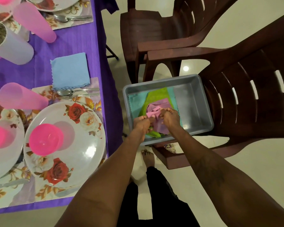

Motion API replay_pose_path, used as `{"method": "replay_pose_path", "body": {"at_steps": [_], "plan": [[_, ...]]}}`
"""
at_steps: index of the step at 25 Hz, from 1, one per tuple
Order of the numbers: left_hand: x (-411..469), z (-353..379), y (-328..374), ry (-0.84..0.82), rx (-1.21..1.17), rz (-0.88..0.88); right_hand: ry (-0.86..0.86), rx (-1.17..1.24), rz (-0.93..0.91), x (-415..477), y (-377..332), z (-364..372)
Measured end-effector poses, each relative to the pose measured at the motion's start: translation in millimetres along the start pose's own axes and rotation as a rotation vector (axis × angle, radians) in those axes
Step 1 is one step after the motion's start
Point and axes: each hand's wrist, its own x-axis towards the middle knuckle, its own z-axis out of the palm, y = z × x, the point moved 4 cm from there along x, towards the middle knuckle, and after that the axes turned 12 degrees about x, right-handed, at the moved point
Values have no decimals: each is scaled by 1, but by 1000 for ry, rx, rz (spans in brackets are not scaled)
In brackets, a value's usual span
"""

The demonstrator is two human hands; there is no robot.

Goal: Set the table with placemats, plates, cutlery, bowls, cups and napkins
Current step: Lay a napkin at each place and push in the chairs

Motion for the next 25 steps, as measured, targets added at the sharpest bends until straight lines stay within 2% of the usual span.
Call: {"method": "replay_pose_path", "body": {"at_steps": [2, 5, 8, 10, 11, 13, 15, 16, 18, 19, 20, 21, 22, 25], "plan": [[-16, -7, 22, -33, -66, 46, -19, 25, -45, -11, -12, -3], [-46, -13, 72, -99, -201, 130, -152, 179, -110, -42, -42, -1], [-75, -14, 118, -76, -372, 187, -313, 16, -265, -82, -65, 3], [-104, -11, 137, -120, -436, 213, -393, -144, -341, -103, -74, 11], [-119, -8, 145, -160, -445, 224, -356, -153, -343, -110, -82, 15], [-147, -10, 159, -244, -412, 273, -225, 36, -328, -121, -108, 23], [-164, -34, 169, -237, -322, 407, -152, 214, -270, -131, -133, 24], [-163, -54, 172, -170, -269, 482, -158, 267, -234, -130, -141, 24], [-152, -108, 168, 132, -130, 550, -224, 323, -154, -133, -154, 21], [-144, -136, 160, 307, -42, 517, -265, 371, -133, -141, -160, 21], [-138, -157, 151, 405, 50, 459, -310, 443, -121, -146, -164, 22], [-134, -167, 141, 387, 110, 397, -356, 533, -93, -157, -170, 24], [-131, -167, 130, 257, 139, 349, -409, 620, -71, -168, -175, 29], [-153, -149, 102, -273, 30, 229, -502, 649, -65, -198, -185, 42]]}}
